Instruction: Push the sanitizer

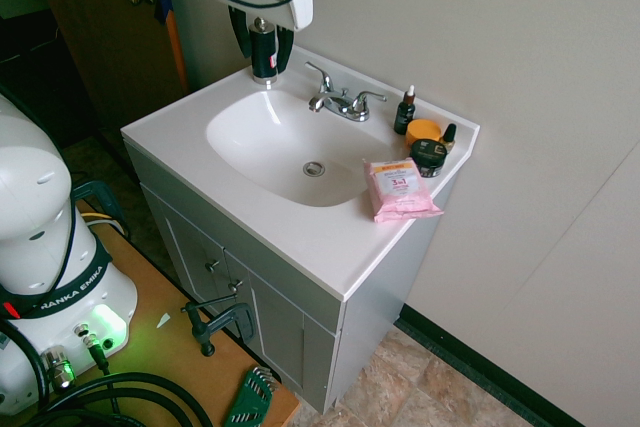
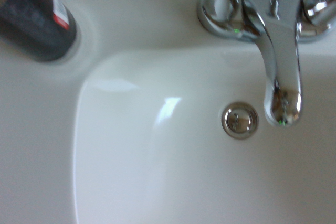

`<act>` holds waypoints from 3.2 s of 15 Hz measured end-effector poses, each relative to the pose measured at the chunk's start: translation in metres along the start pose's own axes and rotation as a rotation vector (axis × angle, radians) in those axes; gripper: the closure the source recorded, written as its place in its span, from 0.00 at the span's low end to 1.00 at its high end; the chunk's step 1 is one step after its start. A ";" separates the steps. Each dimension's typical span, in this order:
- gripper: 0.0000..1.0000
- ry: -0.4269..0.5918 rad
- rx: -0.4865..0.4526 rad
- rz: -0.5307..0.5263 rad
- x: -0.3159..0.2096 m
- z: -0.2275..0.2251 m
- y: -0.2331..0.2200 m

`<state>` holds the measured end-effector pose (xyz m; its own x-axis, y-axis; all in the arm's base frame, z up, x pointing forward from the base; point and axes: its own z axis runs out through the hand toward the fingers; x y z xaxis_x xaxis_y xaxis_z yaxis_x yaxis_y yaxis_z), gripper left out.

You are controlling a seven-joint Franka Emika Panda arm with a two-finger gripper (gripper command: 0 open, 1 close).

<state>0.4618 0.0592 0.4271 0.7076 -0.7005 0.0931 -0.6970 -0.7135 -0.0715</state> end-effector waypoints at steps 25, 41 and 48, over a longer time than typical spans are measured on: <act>1.00 -0.003 -0.049 -0.119 -0.030 -0.014 -0.216; 1.00 -0.001 -0.060 -0.097 -0.012 0.009 -0.224; 0.00 0.004 -0.013 -0.083 -0.013 0.011 -0.214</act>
<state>0.6031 0.2206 0.4303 0.7623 -0.6392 0.1019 -0.6378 -0.7686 -0.0503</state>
